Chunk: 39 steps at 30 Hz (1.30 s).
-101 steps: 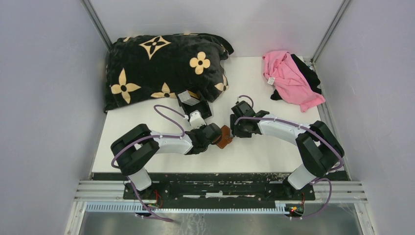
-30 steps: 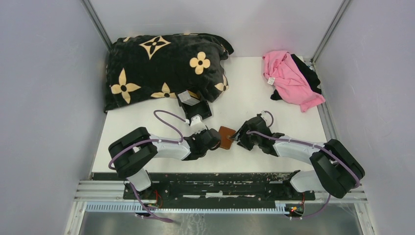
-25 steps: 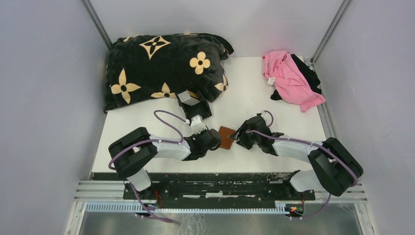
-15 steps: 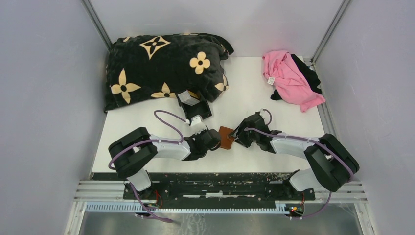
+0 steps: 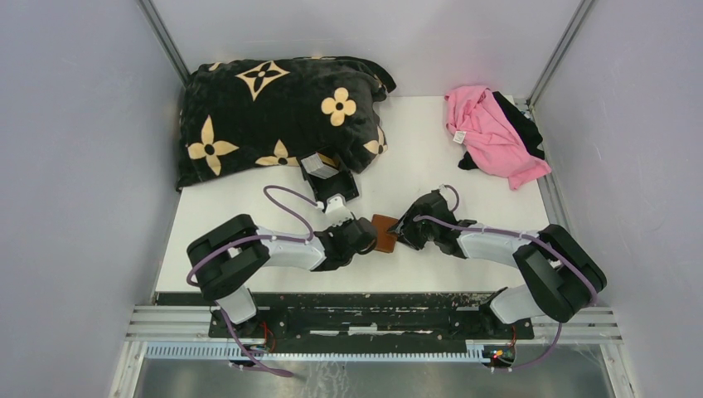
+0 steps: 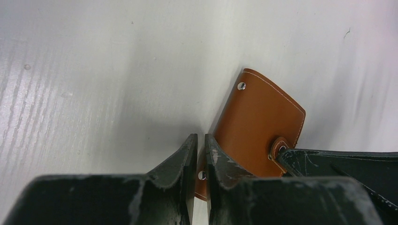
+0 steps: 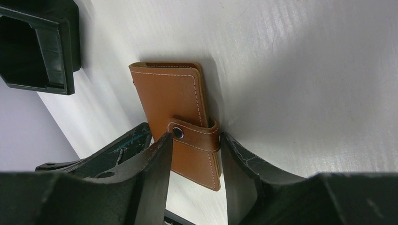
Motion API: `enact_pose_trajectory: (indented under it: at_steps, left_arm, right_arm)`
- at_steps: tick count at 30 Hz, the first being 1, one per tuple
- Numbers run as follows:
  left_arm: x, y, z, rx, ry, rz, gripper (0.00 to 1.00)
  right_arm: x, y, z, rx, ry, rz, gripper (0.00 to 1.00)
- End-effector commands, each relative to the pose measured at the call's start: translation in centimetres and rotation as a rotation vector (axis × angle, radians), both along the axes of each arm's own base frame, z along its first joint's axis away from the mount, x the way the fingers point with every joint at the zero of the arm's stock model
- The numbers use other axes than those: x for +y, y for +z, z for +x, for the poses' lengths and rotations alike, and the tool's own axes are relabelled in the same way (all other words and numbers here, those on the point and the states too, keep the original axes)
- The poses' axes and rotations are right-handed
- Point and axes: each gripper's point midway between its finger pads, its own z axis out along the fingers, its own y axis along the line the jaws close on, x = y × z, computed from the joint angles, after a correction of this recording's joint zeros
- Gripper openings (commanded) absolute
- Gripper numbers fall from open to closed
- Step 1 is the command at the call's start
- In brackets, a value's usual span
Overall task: Put the credit cards into the card holder
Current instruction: Close the card holder at the center of the board.
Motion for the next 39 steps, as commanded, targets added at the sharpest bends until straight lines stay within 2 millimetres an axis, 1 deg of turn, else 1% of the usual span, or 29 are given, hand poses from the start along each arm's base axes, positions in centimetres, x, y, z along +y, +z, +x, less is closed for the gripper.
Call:
enact_pose_trajectory:
  at_steps: [1,8,15,21,24,32,39]
  left_arm:
    - [4.8,-6.4,-5.1,0.235,-0.064,0.24,0.2]
    - [4.7,-6.5,-5.1,0.238,-0.066,0.247,0.2]
    - [4.7,-6.6,-5.0,0.239,-0.063,0.255,0.2]
    - [4.7,-6.7,-5.0,0.243,-0.06,0.258,0.2]
    - [4.6,-6.8,-5.0,0.246,-0.061,0.259,0.2]
    - [4.1,-6.7,-4.7,0.242,-0.063,0.259,0.2]
    - [3.9,-6.7,-4.6,0.242,-0.07,0.265,0.2]
  right_arm:
    - [0.0,0.0,0.2,0.012,0.009,-0.014,0.48]
    - [0.0,0.1,0.3,0.009,0.009,-0.006,0.48]
    - [-0.5,1.4,1.1,-0.023,0.007,0.011,0.54]
    - [-2.0,1.7,1.2,-0.04,-0.051,0.006,0.54]
    - [-2.5,1.6,1.4,-0.037,-0.065,-0.005,0.53]
    - [-2.4,0.6,1.2,0.009,-0.04,-0.031,0.5]
    - [-2.3,0.2,1.1,0.034,-0.027,-0.05,0.47]
